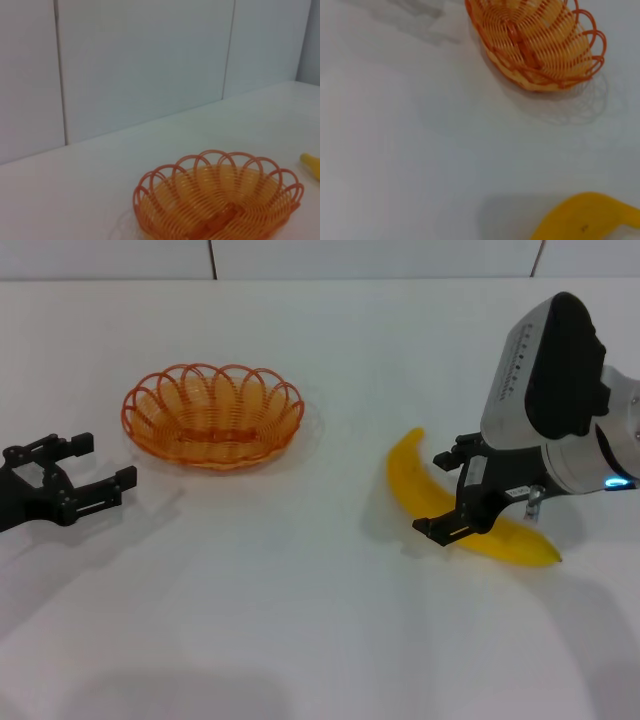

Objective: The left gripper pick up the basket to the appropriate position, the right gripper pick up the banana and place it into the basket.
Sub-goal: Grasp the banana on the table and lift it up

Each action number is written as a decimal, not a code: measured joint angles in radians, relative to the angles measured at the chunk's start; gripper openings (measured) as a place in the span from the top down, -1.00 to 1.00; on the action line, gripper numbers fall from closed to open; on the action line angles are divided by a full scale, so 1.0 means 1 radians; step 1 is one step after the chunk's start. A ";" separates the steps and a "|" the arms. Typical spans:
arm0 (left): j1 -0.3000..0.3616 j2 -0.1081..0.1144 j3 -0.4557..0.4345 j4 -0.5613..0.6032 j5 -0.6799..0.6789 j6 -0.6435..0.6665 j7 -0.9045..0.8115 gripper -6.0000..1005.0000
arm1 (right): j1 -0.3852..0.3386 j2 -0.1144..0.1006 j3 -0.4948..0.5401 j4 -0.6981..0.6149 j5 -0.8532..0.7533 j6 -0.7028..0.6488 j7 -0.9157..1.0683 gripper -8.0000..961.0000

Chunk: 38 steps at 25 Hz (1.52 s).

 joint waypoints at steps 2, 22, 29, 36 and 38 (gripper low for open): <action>0.000 0.000 0.000 0.000 -0.001 0.000 0.000 -0.61 | 0.004 0.000 -0.002 0.004 -0.004 0.002 0.005 -0.69; -0.002 -0.003 0.000 0.002 -0.003 0.000 0.004 -0.61 | 0.079 0.001 -0.033 0.111 -0.045 0.013 0.037 -0.68; -0.004 -0.005 0.000 0.002 -0.003 0.000 0.005 -0.61 | 0.084 0.000 -0.035 0.112 -0.047 0.019 0.042 -0.67; -0.005 -0.005 0.000 0.002 -0.002 0.000 0.005 -0.61 | 0.095 0.000 -0.036 0.116 -0.054 0.019 0.073 -0.67; -0.005 -0.005 0.001 0.002 -0.002 0.000 0.005 -0.61 | 0.096 -0.001 -0.036 0.116 -0.054 0.018 0.075 -0.67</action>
